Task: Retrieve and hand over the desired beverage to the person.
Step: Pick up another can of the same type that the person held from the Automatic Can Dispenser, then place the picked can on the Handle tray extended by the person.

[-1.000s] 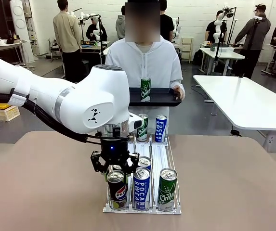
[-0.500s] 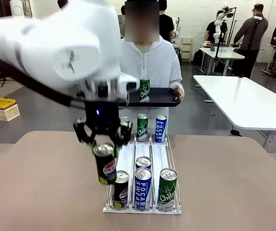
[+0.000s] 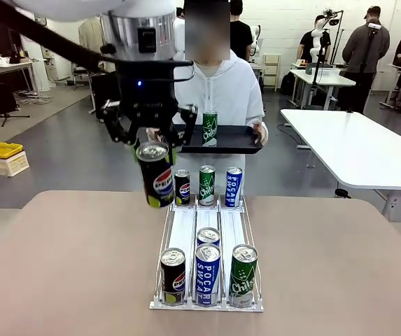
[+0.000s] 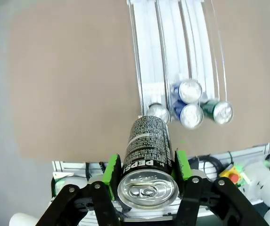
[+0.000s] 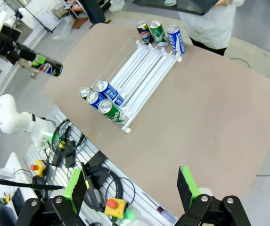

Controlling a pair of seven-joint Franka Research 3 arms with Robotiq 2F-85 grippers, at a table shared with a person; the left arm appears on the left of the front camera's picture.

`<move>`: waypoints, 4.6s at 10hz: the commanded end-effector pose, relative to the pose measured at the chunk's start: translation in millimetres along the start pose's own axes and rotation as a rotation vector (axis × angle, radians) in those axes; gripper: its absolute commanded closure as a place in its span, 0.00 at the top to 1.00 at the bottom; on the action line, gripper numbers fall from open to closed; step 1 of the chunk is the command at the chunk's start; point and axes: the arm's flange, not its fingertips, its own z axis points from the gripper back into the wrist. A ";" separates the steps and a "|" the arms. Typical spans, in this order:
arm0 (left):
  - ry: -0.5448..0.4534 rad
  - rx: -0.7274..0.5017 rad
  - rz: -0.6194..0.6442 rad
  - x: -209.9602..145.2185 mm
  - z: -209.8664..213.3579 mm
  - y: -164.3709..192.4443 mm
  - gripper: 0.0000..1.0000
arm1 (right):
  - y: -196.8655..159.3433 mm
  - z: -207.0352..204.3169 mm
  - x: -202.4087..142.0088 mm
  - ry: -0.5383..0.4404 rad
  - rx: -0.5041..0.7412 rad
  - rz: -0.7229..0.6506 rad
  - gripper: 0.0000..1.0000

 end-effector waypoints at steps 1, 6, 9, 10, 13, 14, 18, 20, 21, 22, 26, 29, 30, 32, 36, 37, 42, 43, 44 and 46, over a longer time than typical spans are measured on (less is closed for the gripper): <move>-0.016 0.019 0.035 41.2 -13.6 -7.4 0.56 | -0.6 -0.1 1.3 -0.009 0.023 0.015 1.00; -0.001 -0.056 0.032 81.5 -48.7 10.4 0.56 | -0.6 -0.1 1.3 -0.009 0.023 0.015 1.00; 0.032 -0.026 0.050 85.5 -53.7 7.9 0.56 | -0.6 -0.1 1.3 -0.009 0.023 0.015 1.00; 0.032 -0.026 0.050 85.5 -53.7 7.9 0.56 | -0.6 -0.1 1.3 -0.009 0.023 0.015 1.00; 0.032 -0.026 0.050 85.5 -53.7 7.9 0.56 | -0.6 -0.1 1.3 -0.009 0.023 0.015 1.00; 0.032 -0.026 0.050 85.5 -53.7 7.9 0.56 | -0.6 -0.1 1.3 -0.009 0.023 0.015 1.00; 0.032 -0.026 0.050 85.5 -53.7 7.9 0.56 | -0.6 -0.1 1.3 -0.009 0.023 0.015 1.00; 0.032 -0.026 0.050 85.5 -53.7 7.9 0.56 | -0.6 -0.1 1.3 -0.009 0.023 0.015 1.00; 0.032 -0.026 0.050 85.5 -53.7 7.9 0.56 | -0.6 -0.1 1.3 -0.009 0.023 0.015 1.00; 0.032 -0.026 0.050 85.5 -53.7 7.9 0.56 | -0.6 -0.1 1.3 -0.009 0.023 0.015 1.00; 0.032 -0.026 0.050 85.5 -53.7 7.9 0.56 | -0.6 -0.1 1.3 -0.009 0.023 0.015 1.00; 0.032 -0.026 0.050 85.5 -53.7 7.9 0.56 | -0.6 -0.1 1.3 -0.009 0.023 0.015 1.00; 0.032 -0.026 0.050 85.5 -53.7 7.9 0.56 | -0.6 -0.1 1.3 -0.009 0.023 0.015 1.00; 0.032 -0.026 0.050 85.5 -53.7 7.9 0.56 | -0.6 -0.1 1.3 -0.009 0.023 0.015 1.00; 0.141 -0.012 -0.018 131.8 -59.7 12.0 0.58 | -0.6 -0.1 1.3 -0.009 0.023 0.015 1.00; 0.203 -0.018 -0.031 149.2 -62.6 17.7 0.58 | -0.6 -0.1 1.3 -0.009 0.023 0.015 1.00; 0.327 -0.073 -0.072 213.0 -85.8 35.6 0.58 | -0.6 -0.1 1.3 -0.009 0.023 0.015 1.00; 0.347 -0.085 -0.065 221.8 -92.0 36.8 0.58 | -0.6 -0.1 1.3 -0.009 0.023 0.015 1.00; 0.357 -0.092 -0.068 227.4 -97.9 36.7 0.58 | -0.6 -0.1 1.3 -0.009 0.023 0.015 1.00; 0.362 -0.103 -0.077 235.9 -105.7 32.1 0.58 | -0.6 -0.1 1.3 -0.009 0.023 0.015 1.00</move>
